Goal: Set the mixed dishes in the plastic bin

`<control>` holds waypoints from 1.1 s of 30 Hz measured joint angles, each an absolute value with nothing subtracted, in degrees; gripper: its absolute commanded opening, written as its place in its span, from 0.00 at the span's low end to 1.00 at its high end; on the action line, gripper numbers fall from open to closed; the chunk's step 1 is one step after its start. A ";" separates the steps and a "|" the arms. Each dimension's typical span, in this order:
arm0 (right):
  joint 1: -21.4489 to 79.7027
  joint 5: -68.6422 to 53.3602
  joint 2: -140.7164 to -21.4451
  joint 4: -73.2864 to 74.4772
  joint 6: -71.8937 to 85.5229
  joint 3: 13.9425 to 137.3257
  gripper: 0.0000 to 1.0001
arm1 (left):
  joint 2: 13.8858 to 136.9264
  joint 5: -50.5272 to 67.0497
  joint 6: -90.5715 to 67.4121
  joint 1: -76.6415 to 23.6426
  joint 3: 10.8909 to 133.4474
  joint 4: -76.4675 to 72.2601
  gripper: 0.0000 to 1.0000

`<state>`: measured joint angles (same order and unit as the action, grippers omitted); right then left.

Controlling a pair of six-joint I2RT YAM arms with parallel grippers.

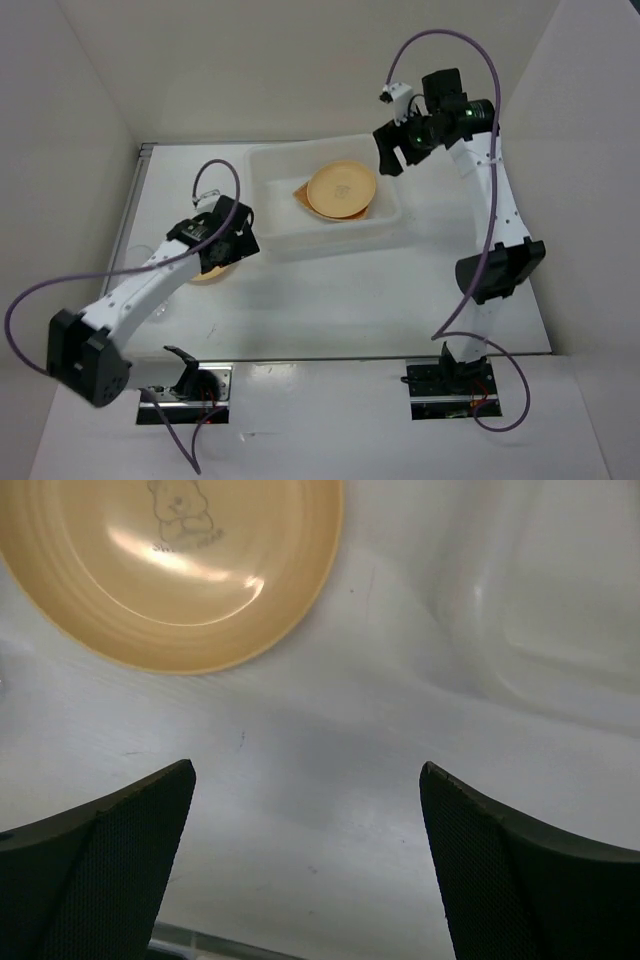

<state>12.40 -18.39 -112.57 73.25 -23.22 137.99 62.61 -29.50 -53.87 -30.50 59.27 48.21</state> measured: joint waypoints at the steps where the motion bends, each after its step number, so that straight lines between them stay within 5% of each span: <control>1: 12.03 -18.83 -109.43 73.08 -23.59 133.27 0.85 | 69.28 -27.22 -52.38 -27.83 59.70 46.06 0.99; 5: 9.23 -20.14 -99.63 71.79 -24.69 113.03 0.85 | 82.67 -19.14 -47.86 -19.40 59.79 42.00 0.99; 13: -2.35 -21.93 -88.73 68.60 -25.63 87.53 0.87 | 85.95 -10.24 -39.03 -5.54 65.43 39.24 0.99; 22: -8.34 -23.73 -72.58 62.96 -25.52 70.24 0.87 | 92.79 -1.61 -33.54 1.58 66.24 37.28 0.99; 33: -15.70 -22.33 -68.14 53.93 -21.89 62.96 0.87 | 94.94 -5.85 -33.30 6.68 70.41 38.22 0.99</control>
<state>-15.70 -22.33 -68.14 53.93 -21.89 62.96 94.94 -5.85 -33.30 6.68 70.41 38.22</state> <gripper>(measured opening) 0.863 0.992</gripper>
